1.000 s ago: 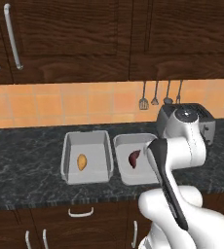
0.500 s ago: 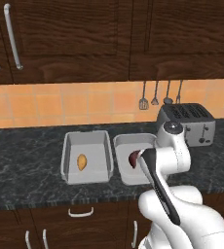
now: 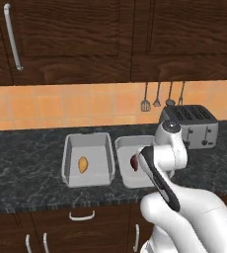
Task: Place one potato and one steak in each tupperware on the nearby counter, to pack two identical lunches.
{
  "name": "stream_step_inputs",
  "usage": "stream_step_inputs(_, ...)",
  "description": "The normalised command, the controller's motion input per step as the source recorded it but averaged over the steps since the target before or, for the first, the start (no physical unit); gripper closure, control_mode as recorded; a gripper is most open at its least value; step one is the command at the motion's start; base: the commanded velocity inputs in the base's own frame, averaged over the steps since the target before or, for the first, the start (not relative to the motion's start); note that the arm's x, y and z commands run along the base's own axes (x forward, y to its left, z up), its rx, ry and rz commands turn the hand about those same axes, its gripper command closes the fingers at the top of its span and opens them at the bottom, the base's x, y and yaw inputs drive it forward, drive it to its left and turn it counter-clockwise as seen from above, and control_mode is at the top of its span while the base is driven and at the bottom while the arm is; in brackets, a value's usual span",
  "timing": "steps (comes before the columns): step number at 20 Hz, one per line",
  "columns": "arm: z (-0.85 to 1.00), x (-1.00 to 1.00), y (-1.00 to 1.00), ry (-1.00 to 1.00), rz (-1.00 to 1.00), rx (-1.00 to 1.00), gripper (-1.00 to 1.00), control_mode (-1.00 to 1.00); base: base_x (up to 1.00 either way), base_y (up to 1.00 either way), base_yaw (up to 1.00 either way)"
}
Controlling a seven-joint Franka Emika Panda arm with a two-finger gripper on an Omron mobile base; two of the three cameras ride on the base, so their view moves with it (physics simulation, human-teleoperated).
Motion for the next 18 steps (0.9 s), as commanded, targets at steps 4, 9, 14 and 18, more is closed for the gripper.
stream_step_inputs(4,-0.74,0.41,0.00,0.00,0.05,0.02,1.00,-1.00,0.00,0.00,0.00)
stream_step_inputs(9,-0.86,0.45,0.00,0.00,0.07,0.02,1.00,-1.00,0.00,0.00,0.00)
stream_step_inputs(14,-0.91,0.19,0.00,0.00,0.05,0.01,1.00,-1.00,0.00,0.00,0.00)
stream_step_inputs(18,-0.56,0.02,0.02,0.00,0.01,0.00,-1.00,-1.00,0.00,0.00,0.00)
